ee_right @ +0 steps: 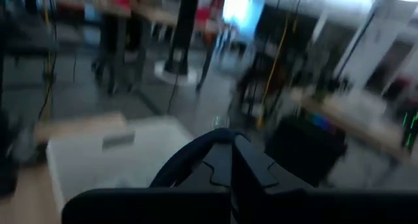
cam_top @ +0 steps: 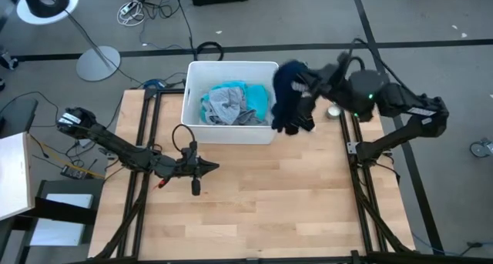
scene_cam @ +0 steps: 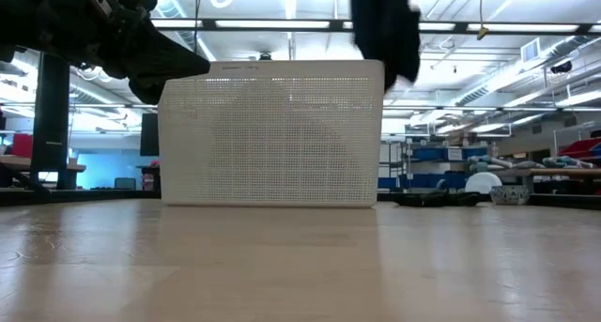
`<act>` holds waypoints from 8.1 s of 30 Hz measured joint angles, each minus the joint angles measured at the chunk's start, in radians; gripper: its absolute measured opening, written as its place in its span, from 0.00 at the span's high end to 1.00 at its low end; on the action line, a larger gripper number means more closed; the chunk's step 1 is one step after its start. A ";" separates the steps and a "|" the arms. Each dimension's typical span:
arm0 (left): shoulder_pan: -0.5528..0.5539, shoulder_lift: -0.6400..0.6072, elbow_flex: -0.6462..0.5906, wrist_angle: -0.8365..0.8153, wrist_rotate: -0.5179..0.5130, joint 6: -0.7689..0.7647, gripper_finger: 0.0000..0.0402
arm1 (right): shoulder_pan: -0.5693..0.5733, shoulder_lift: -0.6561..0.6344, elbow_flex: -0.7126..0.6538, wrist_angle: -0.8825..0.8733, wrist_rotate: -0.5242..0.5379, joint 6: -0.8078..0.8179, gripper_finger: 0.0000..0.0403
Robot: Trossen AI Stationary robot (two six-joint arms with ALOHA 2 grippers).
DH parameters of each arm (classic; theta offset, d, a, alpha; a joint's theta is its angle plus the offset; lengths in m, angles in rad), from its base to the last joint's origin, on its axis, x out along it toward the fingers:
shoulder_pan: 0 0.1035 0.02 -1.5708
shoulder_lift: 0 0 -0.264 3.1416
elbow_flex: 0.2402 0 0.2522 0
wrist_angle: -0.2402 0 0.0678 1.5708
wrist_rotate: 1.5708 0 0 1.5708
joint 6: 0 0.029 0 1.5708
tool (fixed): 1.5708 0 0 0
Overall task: Sort clothes
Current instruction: Put the blue underwear into the white laundry bin, then put the left black sock into the white laundry bin, then put the black sock into the white laundry bin
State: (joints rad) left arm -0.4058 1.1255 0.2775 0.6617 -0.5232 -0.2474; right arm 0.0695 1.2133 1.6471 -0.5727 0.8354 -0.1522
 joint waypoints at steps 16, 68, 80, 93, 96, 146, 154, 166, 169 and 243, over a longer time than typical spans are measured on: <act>0.000 0.000 0.000 -0.001 -0.002 0.003 1.00 | -0.215 0.391 0.214 0.381 -0.235 -0.285 1.00; 0.000 0.000 0.000 -0.002 0.000 -0.019 1.00 | -0.286 -0.308 -0.555 -0.474 -0.419 0.648 0.63; 0.000 0.000 0.000 0.009 0.000 -0.020 1.00 | -0.322 -0.315 -1.121 0.174 -0.380 0.639 0.63; 0.000 0.000 0.000 0.006 0.000 -0.019 1.00 | -0.366 0.088 -1.259 0.710 -0.419 0.595 0.65; 0.000 0.000 0.000 0.005 0.000 -0.019 1.00 | -0.366 0.189 -1.259 0.757 -0.433 0.604 0.65; 0.000 0.000 0.000 0.004 -0.006 -0.019 1.00 | -0.299 0.256 -0.234 0.351 -0.233 0.020 0.95; 0.000 0.000 0.000 0.000 0.003 -0.019 1.00 | -0.340 0.246 -0.233 0.166 -0.280 0.121 0.81; 0.000 0.000 0.000 0.001 0.004 -0.022 1.00 | -0.279 0.001 -0.249 -0.264 -0.280 0.338 0.71; 0.000 0.000 0.000 0.003 0.004 -0.023 1.00 | -0.259 -0.056 -0.325 -0.303 -0.280 0.408 0.71; 0.000 0.000 0.000 -0.002 -0.068 -0.018 1.00 | -0.203 0.339 -0.303 0.520 -0.285 0.063 0.89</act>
State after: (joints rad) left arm -0.4057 1.1252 0.2775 0.6594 -0.5915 -0.2649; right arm -0.1337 1.5521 1.3437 -0.0530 0.5499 -0.0891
